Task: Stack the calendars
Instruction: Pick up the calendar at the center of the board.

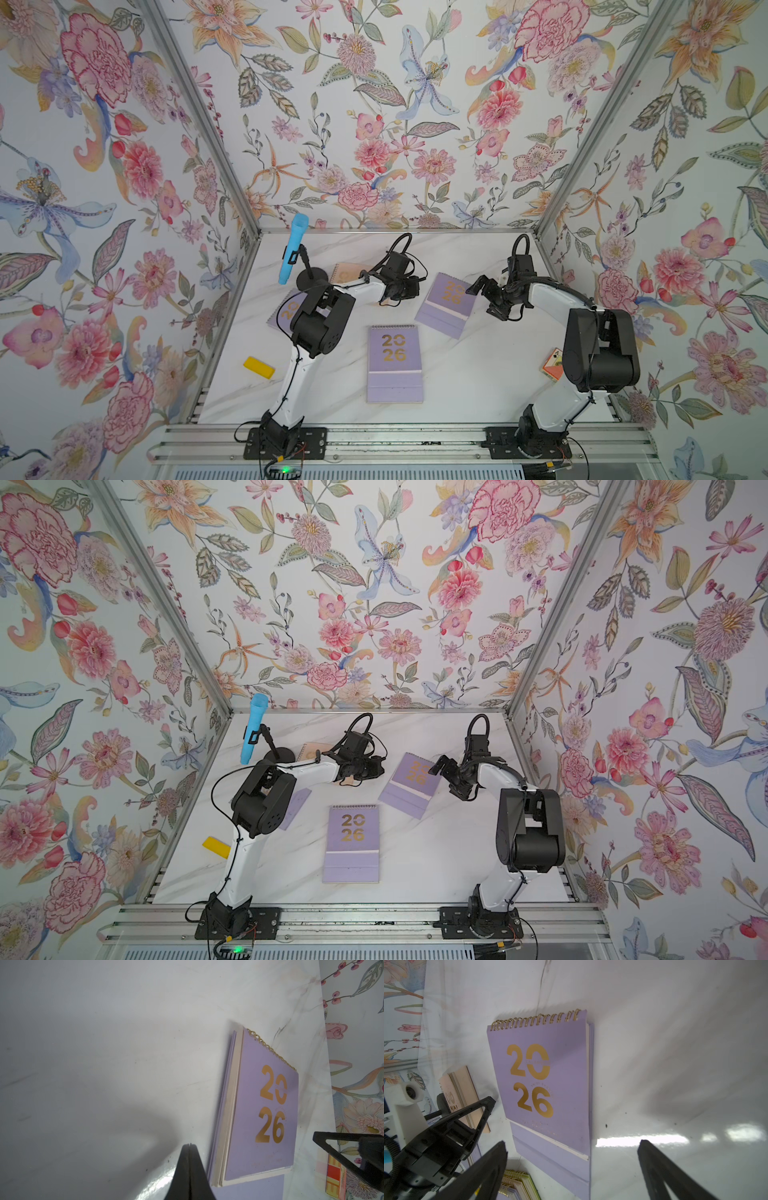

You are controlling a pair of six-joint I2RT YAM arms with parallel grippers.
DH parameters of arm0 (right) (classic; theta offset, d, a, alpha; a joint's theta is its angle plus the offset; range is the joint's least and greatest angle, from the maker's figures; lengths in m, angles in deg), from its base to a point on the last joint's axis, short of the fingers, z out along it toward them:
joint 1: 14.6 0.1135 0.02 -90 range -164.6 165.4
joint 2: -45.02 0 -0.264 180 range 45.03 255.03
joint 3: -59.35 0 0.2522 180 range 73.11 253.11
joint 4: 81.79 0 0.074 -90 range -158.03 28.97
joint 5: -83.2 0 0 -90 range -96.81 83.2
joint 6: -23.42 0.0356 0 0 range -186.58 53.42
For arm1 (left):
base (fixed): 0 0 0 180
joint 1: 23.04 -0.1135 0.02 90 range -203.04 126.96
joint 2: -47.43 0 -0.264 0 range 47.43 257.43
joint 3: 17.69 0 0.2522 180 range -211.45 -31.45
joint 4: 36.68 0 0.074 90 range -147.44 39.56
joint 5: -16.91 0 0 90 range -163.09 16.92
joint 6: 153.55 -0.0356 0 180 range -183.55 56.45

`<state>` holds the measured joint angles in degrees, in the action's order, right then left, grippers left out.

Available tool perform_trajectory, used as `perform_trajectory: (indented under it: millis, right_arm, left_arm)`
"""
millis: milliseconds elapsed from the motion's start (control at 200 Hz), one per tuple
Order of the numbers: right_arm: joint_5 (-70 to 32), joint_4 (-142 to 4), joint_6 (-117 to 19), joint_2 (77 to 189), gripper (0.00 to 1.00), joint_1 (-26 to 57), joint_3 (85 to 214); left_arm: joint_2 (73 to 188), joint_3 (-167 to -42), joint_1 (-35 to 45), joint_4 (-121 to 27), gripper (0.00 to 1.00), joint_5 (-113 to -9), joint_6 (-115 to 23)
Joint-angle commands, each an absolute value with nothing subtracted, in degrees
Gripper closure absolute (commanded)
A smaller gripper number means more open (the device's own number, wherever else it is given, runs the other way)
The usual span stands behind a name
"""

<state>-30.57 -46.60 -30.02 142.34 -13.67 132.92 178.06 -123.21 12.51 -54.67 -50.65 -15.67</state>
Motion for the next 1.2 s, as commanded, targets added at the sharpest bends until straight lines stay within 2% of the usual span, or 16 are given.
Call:
perform_trajectory:
  millis: [0,600,886,1046,1196]
  right_arm:
    - [-32.3,-50.4,-28.3,140.8,0.0,-13.8,130.9]
    - [-40.2,-61.2,-24.2,142.8,0.01,-13.6,122.5]
    - [-51.4,-80.3,-17.3,144.0,0.02,-13.4,117.6]
    - [-52.8,-82.8,-17.5,142.7,0.07,-13.0,118.0]
    - [-51.4,-81.4,-19.0,140.7,0.22,-13.2,118.3]
  left_arm:
    - [180.0,-125.6,13.7,-55.1,1.0,-49.4,-14.7]
    - [182.0,-126.5,16.2,-54.7,1.0,-47.4,-12.5]
    - [182.5,-125.4,16.8,-53.6,1.0,-47.0,-11.4]
    - [182.3,-125.6,16.8,-53.8,1.0,-47.0,-11.7]
    - [181.8,-125.7,16.6,-53.9,1.0,-47.0,-11.8]
